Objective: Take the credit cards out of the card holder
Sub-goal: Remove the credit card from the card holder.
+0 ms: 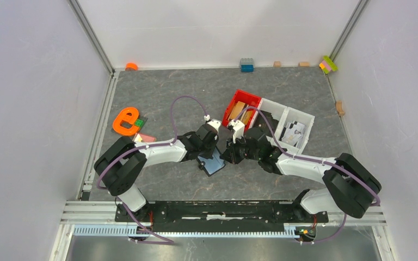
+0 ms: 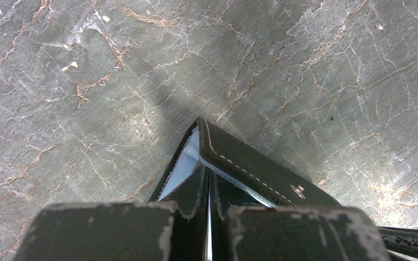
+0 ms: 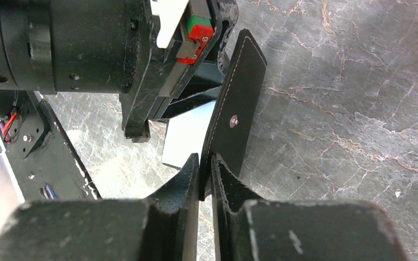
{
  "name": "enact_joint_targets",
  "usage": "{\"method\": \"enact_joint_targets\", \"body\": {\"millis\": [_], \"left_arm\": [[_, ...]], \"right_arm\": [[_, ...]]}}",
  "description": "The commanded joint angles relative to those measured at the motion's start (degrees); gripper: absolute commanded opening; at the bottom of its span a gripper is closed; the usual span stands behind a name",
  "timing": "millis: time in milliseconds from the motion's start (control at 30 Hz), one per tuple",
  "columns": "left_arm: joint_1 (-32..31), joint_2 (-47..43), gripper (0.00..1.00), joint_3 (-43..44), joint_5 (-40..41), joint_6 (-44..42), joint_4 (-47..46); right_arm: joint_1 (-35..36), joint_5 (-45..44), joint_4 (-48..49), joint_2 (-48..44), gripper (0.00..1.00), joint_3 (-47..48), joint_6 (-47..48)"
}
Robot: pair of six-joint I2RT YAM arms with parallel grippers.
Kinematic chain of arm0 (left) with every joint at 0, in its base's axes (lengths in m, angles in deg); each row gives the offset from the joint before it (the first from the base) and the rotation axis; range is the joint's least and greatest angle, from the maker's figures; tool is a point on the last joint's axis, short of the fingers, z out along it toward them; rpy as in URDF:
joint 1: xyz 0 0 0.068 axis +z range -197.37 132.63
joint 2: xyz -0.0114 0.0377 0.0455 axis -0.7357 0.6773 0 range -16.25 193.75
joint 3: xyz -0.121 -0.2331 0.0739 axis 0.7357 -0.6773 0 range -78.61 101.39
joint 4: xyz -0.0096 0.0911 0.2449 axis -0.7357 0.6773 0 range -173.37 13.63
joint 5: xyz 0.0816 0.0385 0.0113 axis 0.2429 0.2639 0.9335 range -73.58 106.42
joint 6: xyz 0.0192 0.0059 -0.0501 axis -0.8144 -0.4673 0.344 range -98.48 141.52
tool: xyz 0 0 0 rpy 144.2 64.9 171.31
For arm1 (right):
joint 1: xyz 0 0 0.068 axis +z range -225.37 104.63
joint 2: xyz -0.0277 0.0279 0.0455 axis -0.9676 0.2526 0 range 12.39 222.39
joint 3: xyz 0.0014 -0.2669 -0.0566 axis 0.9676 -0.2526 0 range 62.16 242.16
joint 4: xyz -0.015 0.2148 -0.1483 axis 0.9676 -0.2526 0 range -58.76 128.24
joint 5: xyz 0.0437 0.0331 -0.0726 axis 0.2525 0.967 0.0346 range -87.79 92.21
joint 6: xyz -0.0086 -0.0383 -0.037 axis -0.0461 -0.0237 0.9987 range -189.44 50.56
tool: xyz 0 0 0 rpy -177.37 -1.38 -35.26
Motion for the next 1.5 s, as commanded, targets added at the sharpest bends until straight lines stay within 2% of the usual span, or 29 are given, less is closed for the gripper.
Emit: {"method": "enact_joint_targets", "body": {"millis": [0,433,900,1133,1467], "left_arm": [[-0.07,1.37,0.02,0.78,-0.13,-2.13,2.13],[-0.07,1.6,0.02,0.82,0.03,-2.25,2.35],[-0.07,1.58,0.02,0.82,-0.33,-2.21,2.35],[-0.07,1.43,0.02,0.82,-0.36,-2.16,2.42],[-0.07,1.52,0.02,0.83,-0.45,-2.16,2.44]], "right_arm": [[-0.35,3.33,3.45,0.37,0.14,-0.34,-1.37],[-1.64,10.91,8.99,2.67,0.11,-1.63,-4.51],[-1.78,6.98,3.96,3.74,0.1,0.04,-3.05],[-1.77,3.08,1.16,3.04,0.16,0.65,-1.9],[-1.69,1.81,-0.64,4.15,0.32,1.54,-1.28]]}}
